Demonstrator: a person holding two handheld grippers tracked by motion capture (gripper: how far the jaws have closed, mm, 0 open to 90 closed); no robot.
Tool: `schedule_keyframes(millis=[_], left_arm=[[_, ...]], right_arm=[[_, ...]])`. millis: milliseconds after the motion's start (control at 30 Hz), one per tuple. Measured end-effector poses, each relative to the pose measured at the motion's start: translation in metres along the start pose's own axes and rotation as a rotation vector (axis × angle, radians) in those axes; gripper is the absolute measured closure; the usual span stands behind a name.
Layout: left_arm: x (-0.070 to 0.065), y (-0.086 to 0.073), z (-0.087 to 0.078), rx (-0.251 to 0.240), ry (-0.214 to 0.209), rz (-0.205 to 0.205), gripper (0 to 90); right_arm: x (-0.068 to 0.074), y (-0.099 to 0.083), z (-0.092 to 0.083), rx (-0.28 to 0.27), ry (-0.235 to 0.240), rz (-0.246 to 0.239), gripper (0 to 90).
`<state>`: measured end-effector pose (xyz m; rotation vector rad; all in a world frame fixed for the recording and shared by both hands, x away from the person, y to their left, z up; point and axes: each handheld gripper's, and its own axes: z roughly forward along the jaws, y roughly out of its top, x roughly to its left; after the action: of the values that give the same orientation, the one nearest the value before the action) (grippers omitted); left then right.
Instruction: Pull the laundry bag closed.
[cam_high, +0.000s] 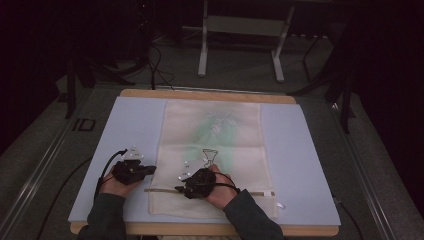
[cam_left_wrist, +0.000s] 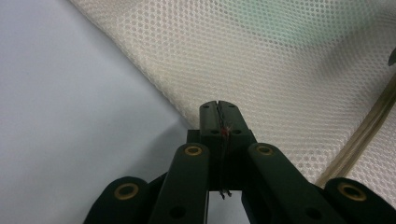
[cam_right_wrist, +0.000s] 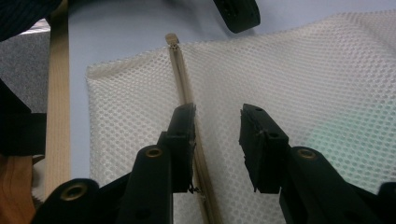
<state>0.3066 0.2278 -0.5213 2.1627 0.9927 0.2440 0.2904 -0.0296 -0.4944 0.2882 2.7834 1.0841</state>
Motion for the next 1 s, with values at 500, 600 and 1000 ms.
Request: schedule_keyframes(millis=[500,600,1000], left_arm=[[0.0,0.0,0.002,0.009,-0.023,0.005,89.6],[0.001,0.0,0.003,0.02,-0.025,0.002,89.6],[0.001,-0.001,0.001,0.006,-0.039,0.002,89.6]], right_arm=[[0.005,0.01,0.013,-0.001,0.038,-0.023,74.2],[0.007,0.013,0.018,-0.002,0.042,-0.025,76.3],[0.011,0.025,0.037,-0.01,0.067,-0.04,79.8]])
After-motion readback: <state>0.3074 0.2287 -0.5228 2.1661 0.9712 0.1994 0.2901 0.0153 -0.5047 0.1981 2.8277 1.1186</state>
